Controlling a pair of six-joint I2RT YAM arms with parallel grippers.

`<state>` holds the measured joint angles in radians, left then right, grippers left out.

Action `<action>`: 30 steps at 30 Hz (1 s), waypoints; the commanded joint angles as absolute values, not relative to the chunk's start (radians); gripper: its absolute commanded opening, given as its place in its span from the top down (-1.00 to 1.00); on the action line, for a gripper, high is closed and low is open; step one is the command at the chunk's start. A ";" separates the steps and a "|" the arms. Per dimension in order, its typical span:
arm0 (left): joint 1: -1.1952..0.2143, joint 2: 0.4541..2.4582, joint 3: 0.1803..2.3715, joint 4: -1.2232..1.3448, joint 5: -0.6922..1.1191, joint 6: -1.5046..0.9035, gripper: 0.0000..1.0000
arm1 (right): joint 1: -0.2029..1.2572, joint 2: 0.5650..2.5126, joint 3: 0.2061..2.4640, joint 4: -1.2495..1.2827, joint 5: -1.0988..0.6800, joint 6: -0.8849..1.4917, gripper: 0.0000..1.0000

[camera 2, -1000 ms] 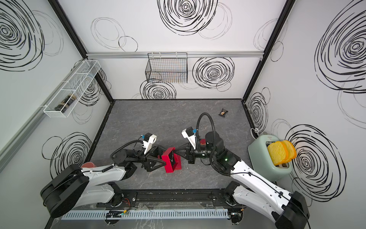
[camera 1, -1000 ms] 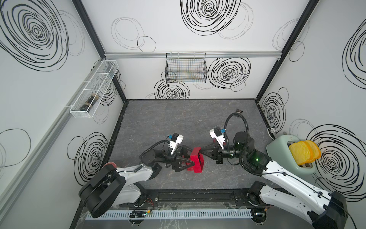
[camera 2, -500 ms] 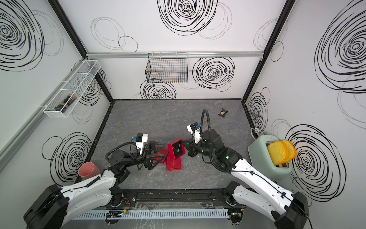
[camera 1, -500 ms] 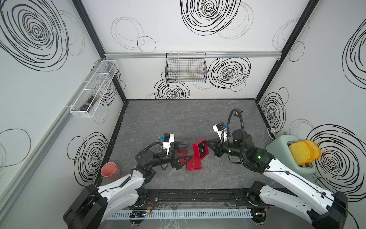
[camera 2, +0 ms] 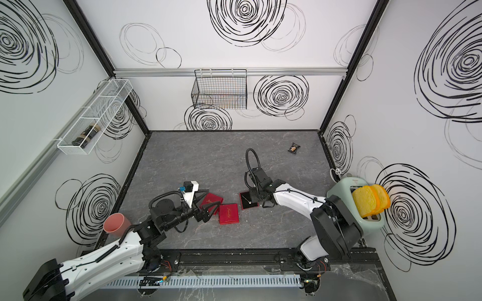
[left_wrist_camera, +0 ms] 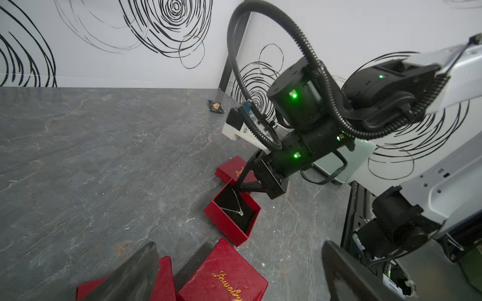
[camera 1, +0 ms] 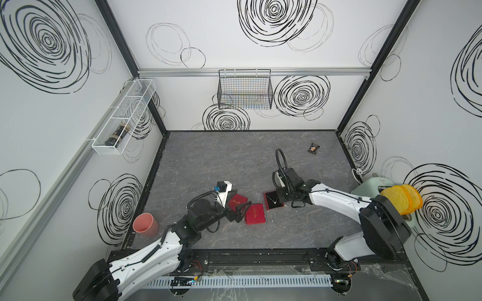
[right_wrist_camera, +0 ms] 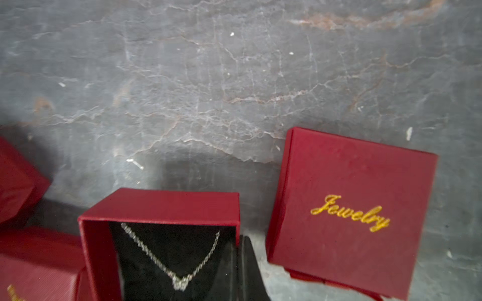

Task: Take the necklace out of the lift-off lid jewelry box
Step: Place the jewelry box at the center of the board.

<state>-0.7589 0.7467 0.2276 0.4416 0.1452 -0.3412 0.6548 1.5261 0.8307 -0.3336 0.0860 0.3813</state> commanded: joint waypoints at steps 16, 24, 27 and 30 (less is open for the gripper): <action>-0.783 0.712 0.218 0.407 0.055 -0.285 -0.99 | 0.791 1.562 0.958 -0.457 0.169 0.460 0.04; -0.785 0.707 0.215 0.410 0.064 -0.285 -0.99 | 0.828 1.594 0.896 -0.413 0.171 0.509 0.03; -0.785 0.703 0.213 0.409 0.063 -0.286 -0.99 | 0.837 1.597 0.888 -0.419 0.196 0.521 0.01; -0.786 0.703 0.213 0.410 0.062 -0.285 -0.99 | 0.842 1.593 0.885 -0.424 0.212 0.525 -0.01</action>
<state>-0.7792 0.7132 0.2222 0.3889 0.0673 -0.3016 0.8307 1.5890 0.8932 -0.4110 0.1734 0.4946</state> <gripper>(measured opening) 0.996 0.504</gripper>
